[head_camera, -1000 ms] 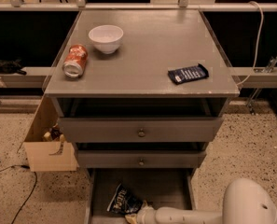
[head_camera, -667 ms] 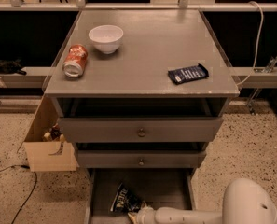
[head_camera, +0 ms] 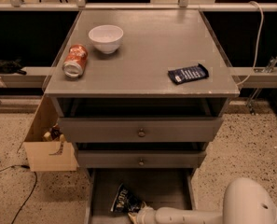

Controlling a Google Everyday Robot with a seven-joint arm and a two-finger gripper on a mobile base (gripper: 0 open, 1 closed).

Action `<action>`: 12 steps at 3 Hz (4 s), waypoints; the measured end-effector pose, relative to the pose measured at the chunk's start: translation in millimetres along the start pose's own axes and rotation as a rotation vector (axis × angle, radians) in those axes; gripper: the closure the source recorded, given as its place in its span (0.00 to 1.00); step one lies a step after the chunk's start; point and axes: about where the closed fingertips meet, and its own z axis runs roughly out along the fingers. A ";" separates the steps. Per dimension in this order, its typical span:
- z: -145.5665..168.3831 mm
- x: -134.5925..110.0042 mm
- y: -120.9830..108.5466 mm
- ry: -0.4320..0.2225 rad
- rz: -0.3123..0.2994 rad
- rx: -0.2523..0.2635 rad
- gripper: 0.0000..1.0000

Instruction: Pick blue chip bag from bottom drawer and place on counter

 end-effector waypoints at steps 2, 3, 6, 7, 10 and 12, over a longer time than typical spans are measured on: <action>-70.2 -46.0 -31.8 -0.005 -0.080 0.055 1.00; -70.2 -46.0 -31.8 -0.005 -0.080 0.055 1.00; -249.0 -55.6 -65.8 0.022 -0.124 0.413 1.00; -334.5 -52.1 -45.6 0.013 -0.160 0.513 1.00; -415.9 -97.5 -21.1 -0.038 -0.320 0.635 1.00; -538.1 -171.9 41.0 -0.170 -0.539 0.809 1.00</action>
Offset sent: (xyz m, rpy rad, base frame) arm 0.0053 -0.0300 0.0333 -0.0292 -0.0158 0.0015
